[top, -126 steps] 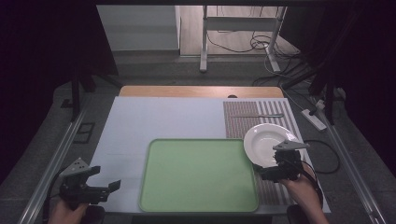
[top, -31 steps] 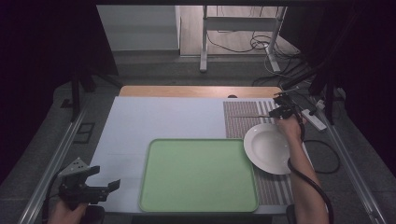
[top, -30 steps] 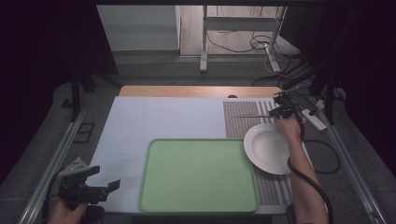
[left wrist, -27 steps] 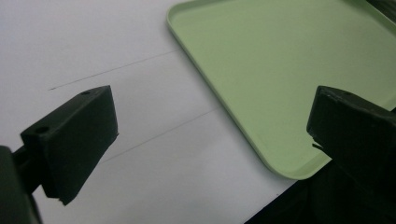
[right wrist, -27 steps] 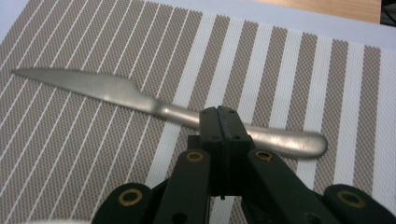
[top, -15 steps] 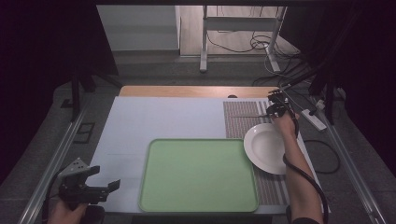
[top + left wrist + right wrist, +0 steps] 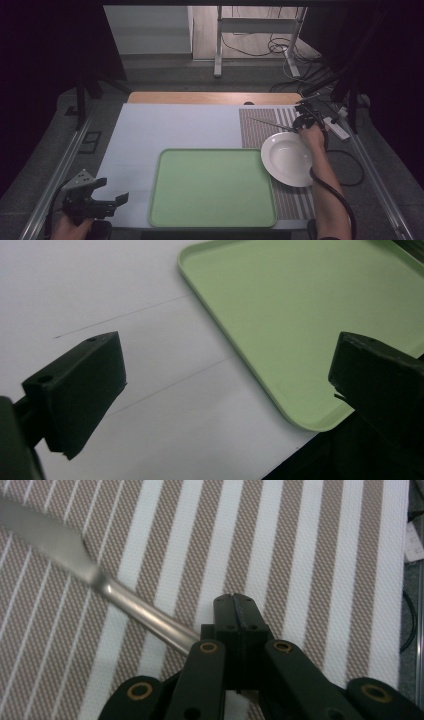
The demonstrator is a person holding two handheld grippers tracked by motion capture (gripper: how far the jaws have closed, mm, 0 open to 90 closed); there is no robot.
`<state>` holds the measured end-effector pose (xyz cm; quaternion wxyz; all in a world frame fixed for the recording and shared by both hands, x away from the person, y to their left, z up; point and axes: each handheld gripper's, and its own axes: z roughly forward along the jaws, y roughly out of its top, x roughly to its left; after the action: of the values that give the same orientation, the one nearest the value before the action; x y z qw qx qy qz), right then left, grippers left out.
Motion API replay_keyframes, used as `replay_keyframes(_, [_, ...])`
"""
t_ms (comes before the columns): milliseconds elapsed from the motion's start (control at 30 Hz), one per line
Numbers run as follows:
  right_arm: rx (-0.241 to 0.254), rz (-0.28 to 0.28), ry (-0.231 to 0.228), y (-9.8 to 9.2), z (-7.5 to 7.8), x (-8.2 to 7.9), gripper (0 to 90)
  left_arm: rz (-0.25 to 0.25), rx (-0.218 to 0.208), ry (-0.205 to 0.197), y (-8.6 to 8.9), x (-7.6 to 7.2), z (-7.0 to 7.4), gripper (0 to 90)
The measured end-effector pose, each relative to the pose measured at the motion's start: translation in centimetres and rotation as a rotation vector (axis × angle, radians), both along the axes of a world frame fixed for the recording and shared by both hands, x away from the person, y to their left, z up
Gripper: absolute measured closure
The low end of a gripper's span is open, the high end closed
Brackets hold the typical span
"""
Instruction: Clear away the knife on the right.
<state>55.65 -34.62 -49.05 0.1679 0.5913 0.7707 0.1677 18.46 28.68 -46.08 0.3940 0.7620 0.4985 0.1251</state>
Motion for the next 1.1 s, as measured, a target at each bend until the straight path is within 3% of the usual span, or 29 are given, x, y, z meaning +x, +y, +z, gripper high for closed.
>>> replay_keyframes(333, [-0.022, 0.084, 0.093, -0.6, 0.4, -1.9, 90.0, -0.002, 0.006, 0.001, -0.1, 0.0, 0.0, 2.1])
replay_keyframes(433, [-0.017, 0.072, 0.103, -0.5, 0.6, -1.8, 90.0, -0.003, 0.007, 0.001, -0.1, 0.0, 0.0, 2.1])
replay_keyframes(467, [-0.003, 0.058, 0.079, -0.6, 0.8, -1.8, 88.2, -0.002, 0.006, 0.001, -0.1, 0.0, 0.0, 2.1])
replay_keyframes(533, [0.030, 0.016, 0.026, -0.6, 1.5, -1.6, 70.8, -0.002, 0.004, 0.003, -0.1, 0.1, 0.0, 2.1])
replay_keyframes(567, [0.030, 0.016, 0.026, -0.6, 1.5, -1.6, 70.8, -0.002, 0.004, 0.003, -0.1, 0.1, 0.0, 2.1])
replay_keyframes(600, [0.032, 0.021, -0.003, -0.5, 2.1, -1.5, 56.4, -0.002, 0.004, 0.003, -0.1, 0.1, 0.0, 2.1])
replay_keyframes(667, [0.057, 0.046, 0.016, -0.2, 2.2, -1.2, 38.6, -0.003, 0.006, 0.003, -0.1, 0.1, 0.0, 2.1])
replay_keyframes(767, [0.016, 0.035, 0.000, 0.6, 1.8, -1.1, 17.2, -0.004, 0.008, 0.002, -0.1, 0.0, 0.0, 2.1])
replay_keyframes(900, [0.102, 0.019, 0.027, 1.0, 1.4, -0.5, 1.4, -0.004, 0.007, 0.002, -0.1, 0.0, 0.0, 2.1])
replay_keyframes(967, [0.091, 0.030, 0.031, 1.2, 1.3, -0.4, 1.3, -0.004, 0.009, 0.003, -0.1, 0.1, 0.0, 2.1])
replay_keyframes(1000, [0.062, 0.028, 0.028, 1.7, 1.1, -0.3, 1.2, -0.004, 0.009, 0.003, -0.1, 0.1, 0.0, 2.1])
replay_keyframes(1100, [0.060, 0.016, 0.034, 1.9, 0.8, -0.1, 1.1, -0.004, 0.007, 0.003, -0.1, 0.1, 0.0, 2.1])
